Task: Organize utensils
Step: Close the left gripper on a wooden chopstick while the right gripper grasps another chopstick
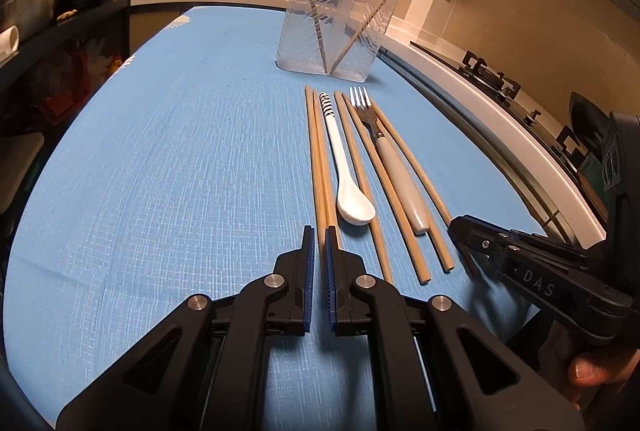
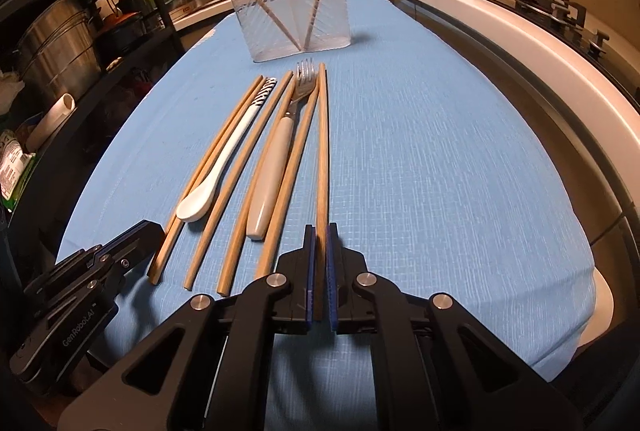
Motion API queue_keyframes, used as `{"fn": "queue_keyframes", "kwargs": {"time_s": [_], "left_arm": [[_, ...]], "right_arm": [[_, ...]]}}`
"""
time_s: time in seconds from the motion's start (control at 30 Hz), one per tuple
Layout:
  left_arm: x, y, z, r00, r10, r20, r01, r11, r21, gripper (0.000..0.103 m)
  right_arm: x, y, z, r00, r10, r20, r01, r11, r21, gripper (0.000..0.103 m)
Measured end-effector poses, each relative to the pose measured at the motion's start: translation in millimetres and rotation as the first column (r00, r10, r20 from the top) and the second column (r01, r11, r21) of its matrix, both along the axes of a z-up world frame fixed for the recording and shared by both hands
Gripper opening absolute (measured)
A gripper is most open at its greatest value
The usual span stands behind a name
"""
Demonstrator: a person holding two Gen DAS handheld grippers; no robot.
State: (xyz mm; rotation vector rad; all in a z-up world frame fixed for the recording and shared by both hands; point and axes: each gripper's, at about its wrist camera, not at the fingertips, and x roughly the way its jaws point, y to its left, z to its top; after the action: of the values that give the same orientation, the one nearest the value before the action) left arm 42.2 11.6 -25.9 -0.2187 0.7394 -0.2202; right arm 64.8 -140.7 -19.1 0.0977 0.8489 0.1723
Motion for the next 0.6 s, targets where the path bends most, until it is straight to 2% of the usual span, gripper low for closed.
{"fn": "queue_keyframes", "kwargs": {"time_s": [0.3, 0.47, 0.6], "left_arm": [[-4, -10, -2, 1.000, -0.018, 0.003, 0.018, 0.998, 0.058, 0.006], [-7, -19, 0, 1.000, -0.022, 0.020, 0.019, 0.990, 0.140, 0.006], [-11, -21, 0, 1.000, -0.009, 0.030, 0.004, 0.987, 0.161, 0.006]], "right_arm": [[-5, -2, 0, 1.000, -0.008, 0.002, 0.008, 1.000, -0.018, 0.006], [-8, -1, 0, 1.000, -0.005, 0.004, 0.005, 0.999, -0.034, 0.006], [-12, 0, 0, 1.000, -0.004, 0.010, 0.004, 0.999, -0.046, 0.007]]}}
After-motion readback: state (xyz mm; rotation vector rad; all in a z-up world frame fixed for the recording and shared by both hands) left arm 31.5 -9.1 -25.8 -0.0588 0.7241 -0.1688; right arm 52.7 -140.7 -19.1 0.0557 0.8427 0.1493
